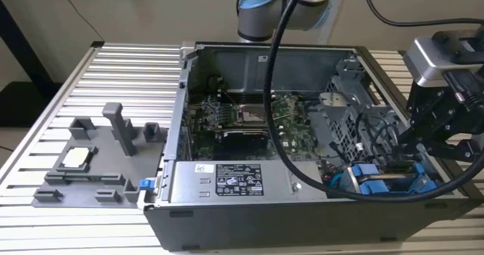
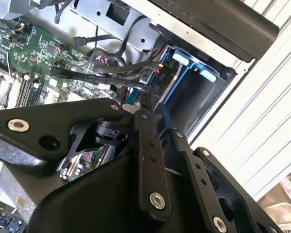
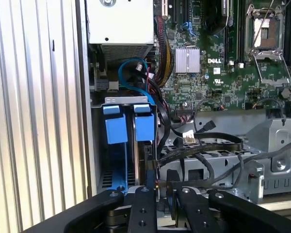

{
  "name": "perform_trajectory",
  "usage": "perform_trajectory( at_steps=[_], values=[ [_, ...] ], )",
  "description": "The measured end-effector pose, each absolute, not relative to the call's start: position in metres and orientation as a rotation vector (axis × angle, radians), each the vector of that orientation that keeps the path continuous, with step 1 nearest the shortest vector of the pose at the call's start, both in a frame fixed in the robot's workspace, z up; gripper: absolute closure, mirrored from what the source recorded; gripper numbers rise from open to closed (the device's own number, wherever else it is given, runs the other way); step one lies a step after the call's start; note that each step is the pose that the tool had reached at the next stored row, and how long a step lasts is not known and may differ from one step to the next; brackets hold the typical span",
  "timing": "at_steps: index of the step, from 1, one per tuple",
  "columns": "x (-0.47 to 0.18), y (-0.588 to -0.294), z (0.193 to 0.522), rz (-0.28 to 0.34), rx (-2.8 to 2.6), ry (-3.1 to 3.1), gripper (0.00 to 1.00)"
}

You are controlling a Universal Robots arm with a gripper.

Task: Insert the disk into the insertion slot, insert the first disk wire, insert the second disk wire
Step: 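Insert the second disk wire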

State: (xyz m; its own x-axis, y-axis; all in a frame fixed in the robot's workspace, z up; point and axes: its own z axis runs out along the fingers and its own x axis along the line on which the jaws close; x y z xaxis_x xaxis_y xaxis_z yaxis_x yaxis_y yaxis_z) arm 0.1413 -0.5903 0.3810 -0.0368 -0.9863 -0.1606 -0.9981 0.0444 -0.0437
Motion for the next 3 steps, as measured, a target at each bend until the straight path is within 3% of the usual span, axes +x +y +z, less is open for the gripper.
perform_trajectory(
  at_steps=[3],
  values=[
    [0.1413, -0.5903, 0.3810, 0.120, -2.072, 2.159, 0.76]
  ],
)
